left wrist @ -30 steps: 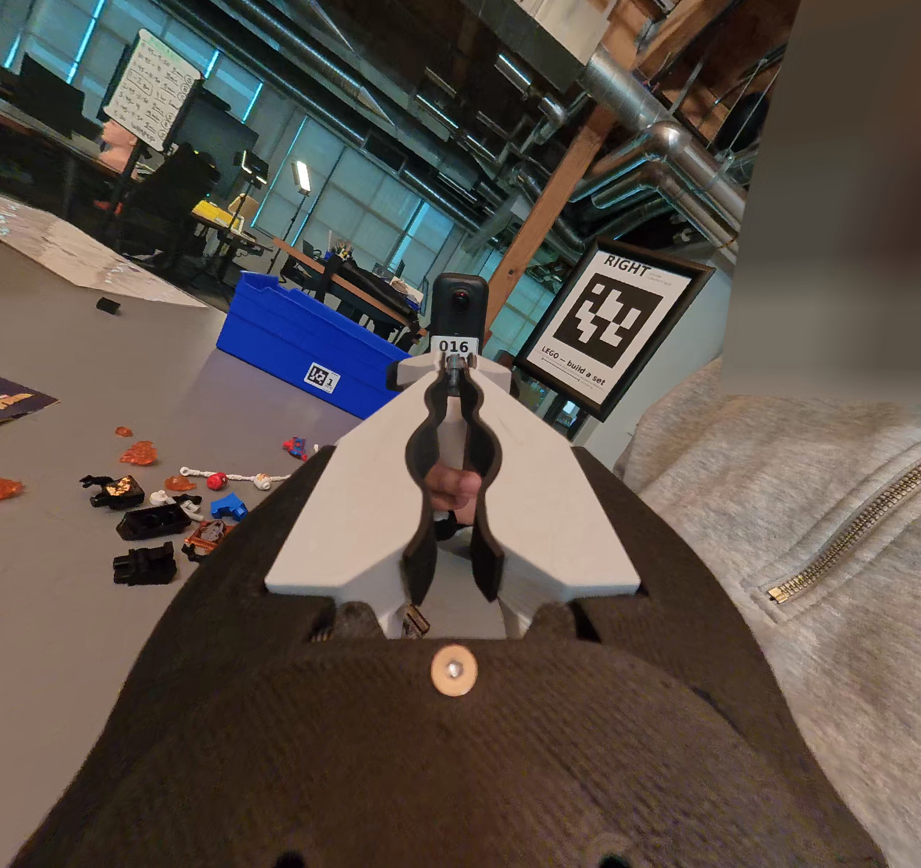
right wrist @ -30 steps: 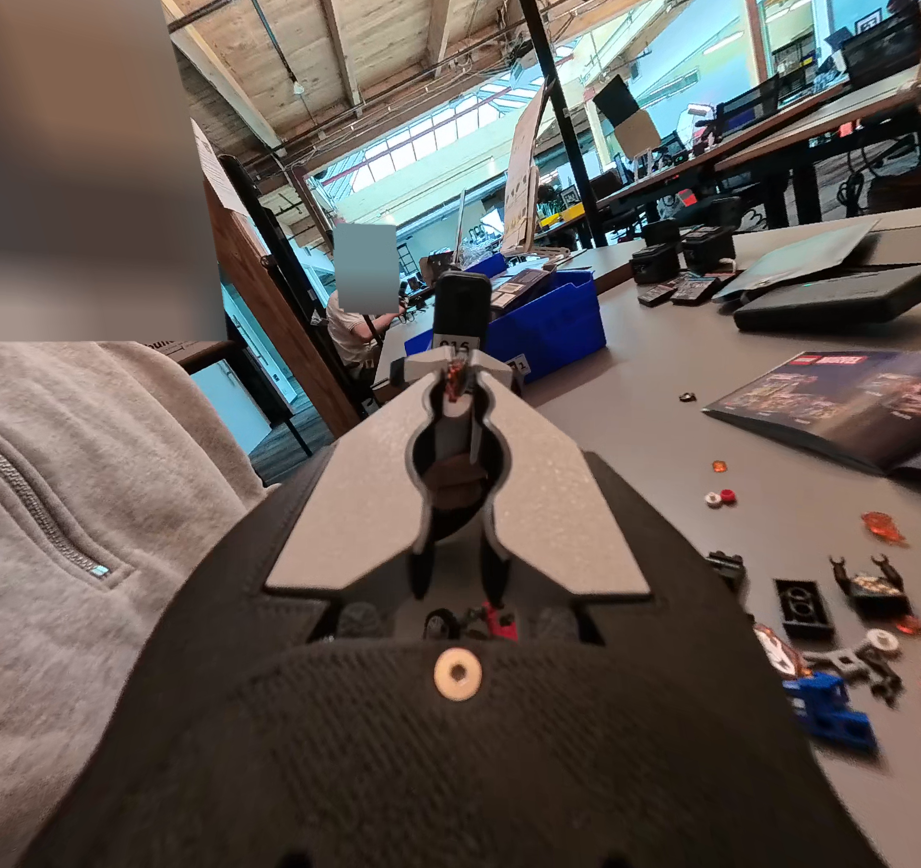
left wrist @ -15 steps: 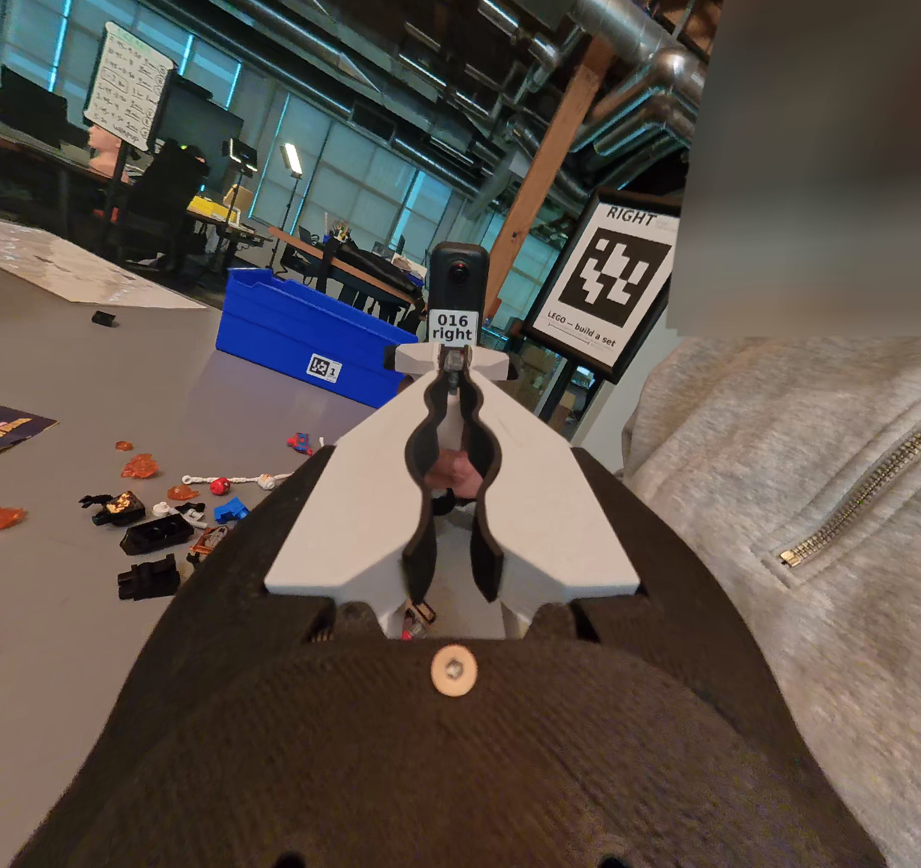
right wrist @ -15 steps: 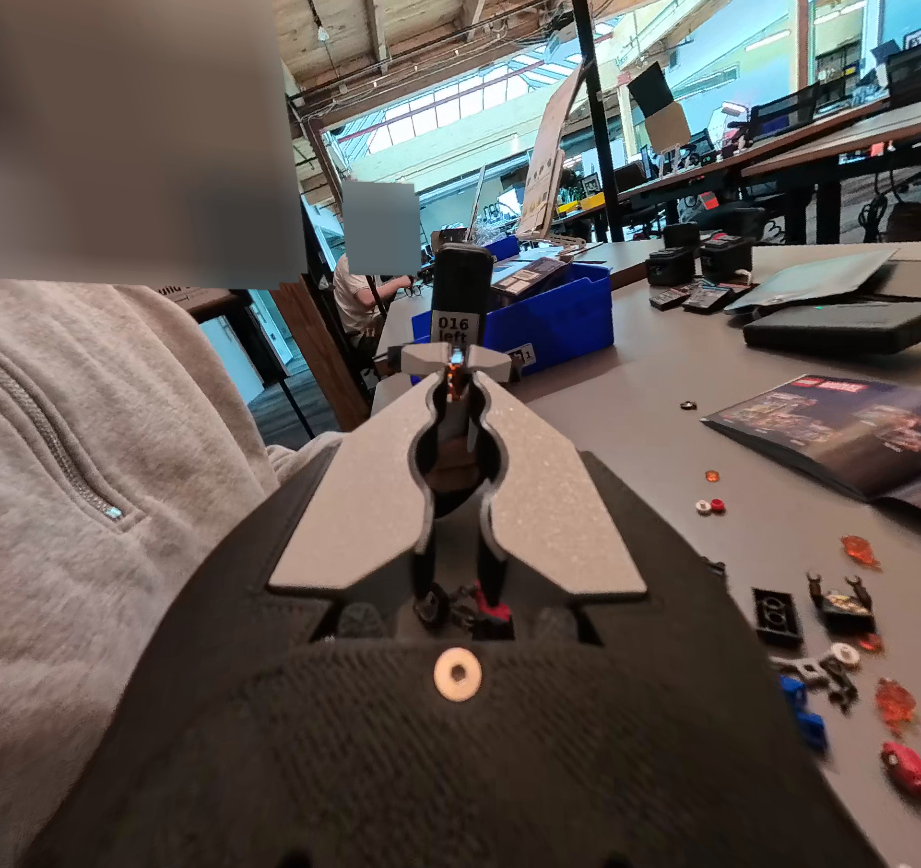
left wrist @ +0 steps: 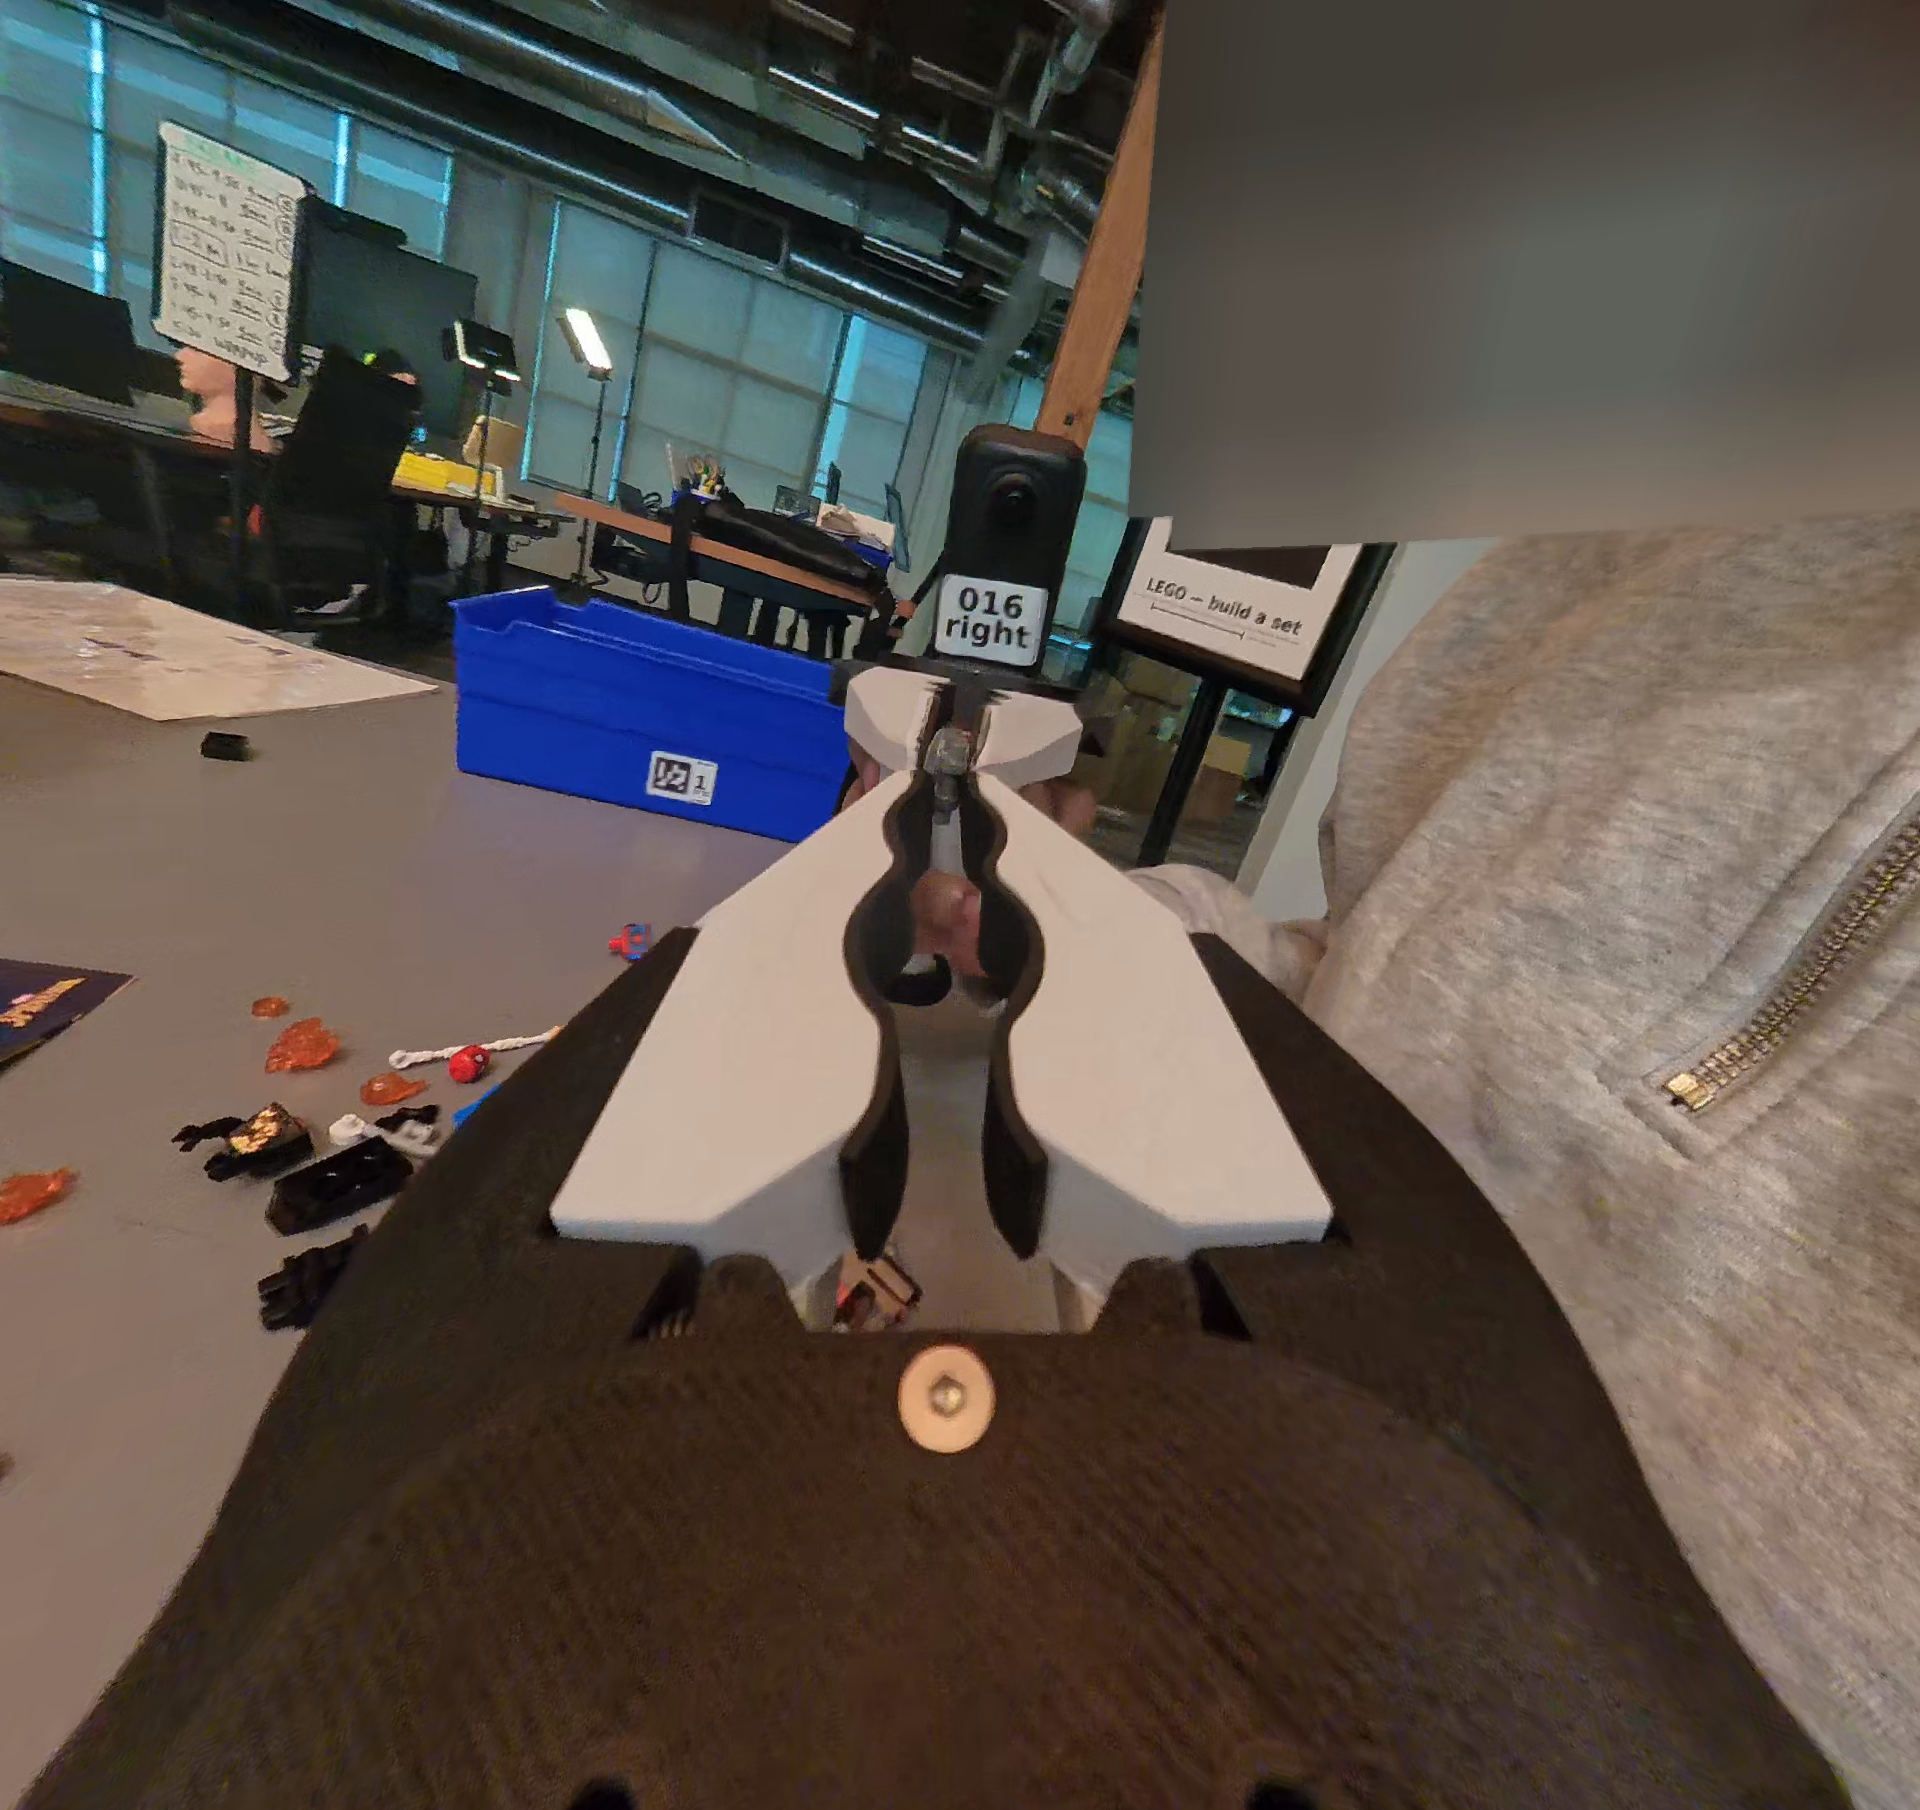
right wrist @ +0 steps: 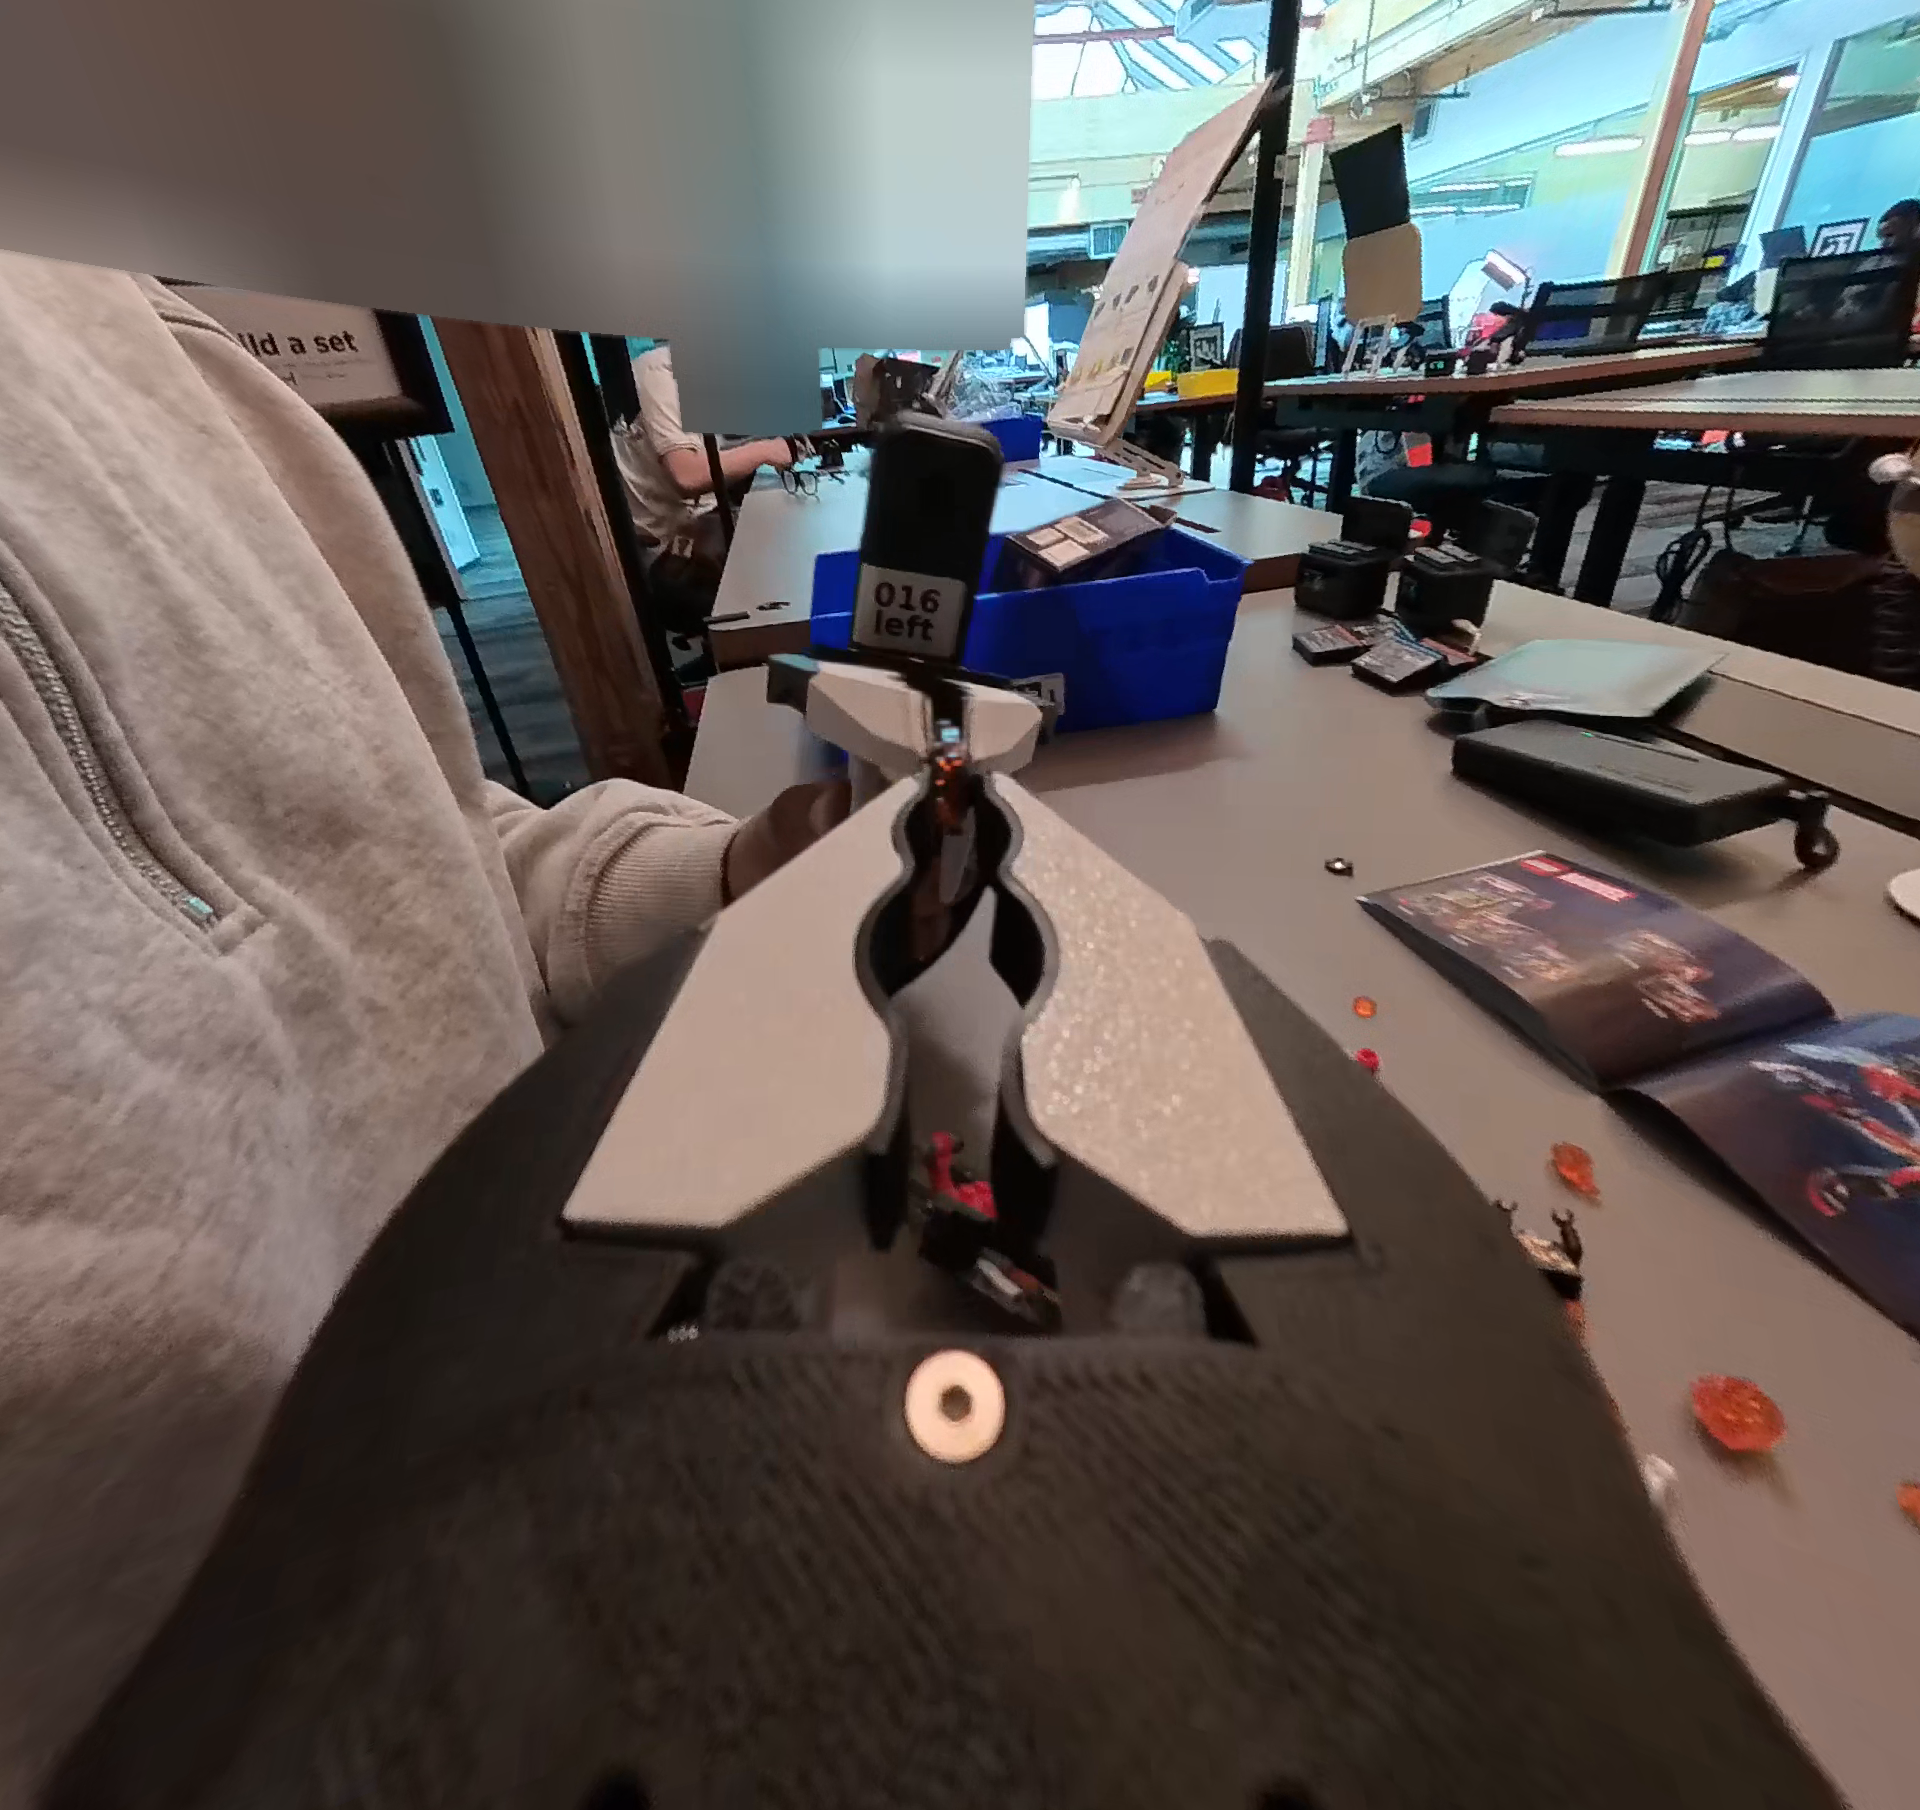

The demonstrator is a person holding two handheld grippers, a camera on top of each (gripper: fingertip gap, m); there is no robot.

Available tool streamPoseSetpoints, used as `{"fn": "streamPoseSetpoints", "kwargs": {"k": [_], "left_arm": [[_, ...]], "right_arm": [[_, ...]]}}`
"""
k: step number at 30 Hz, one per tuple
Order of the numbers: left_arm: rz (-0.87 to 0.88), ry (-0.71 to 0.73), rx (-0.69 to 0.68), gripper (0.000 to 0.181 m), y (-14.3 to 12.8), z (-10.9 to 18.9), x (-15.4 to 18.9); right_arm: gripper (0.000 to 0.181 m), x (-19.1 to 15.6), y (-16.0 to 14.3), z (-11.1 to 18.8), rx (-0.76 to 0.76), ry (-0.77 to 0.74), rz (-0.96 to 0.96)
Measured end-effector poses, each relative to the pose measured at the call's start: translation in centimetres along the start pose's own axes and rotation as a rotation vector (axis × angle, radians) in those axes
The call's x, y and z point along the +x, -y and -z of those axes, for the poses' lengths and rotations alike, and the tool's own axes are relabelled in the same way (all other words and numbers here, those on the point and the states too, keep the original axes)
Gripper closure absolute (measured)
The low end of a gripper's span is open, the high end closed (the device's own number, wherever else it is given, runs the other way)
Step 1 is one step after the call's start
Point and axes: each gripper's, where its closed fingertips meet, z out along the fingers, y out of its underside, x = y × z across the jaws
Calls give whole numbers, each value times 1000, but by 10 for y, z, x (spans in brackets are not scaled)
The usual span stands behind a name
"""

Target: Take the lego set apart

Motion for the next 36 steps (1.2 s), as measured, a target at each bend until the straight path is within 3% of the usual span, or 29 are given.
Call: {"fn": "streamPoseSetpoints", "kwargs": {"k": [8,19,30,36], "left_arm": [[-129,133,-78,180,-7,2,-8],[-152,147,-114,179,-9,8,-11],[-97,-3,-112,180,-9,13,7],[-66,-66,-143,180,-16,9,14]], "right_arm": [[176,9,-10,-1,-88,-94,23],[176,13,-14,-6,-101,-104,-50],[177,0,-15,-10,22,116,-370],[177,-7,-20,-5,17,219,-497]]}}
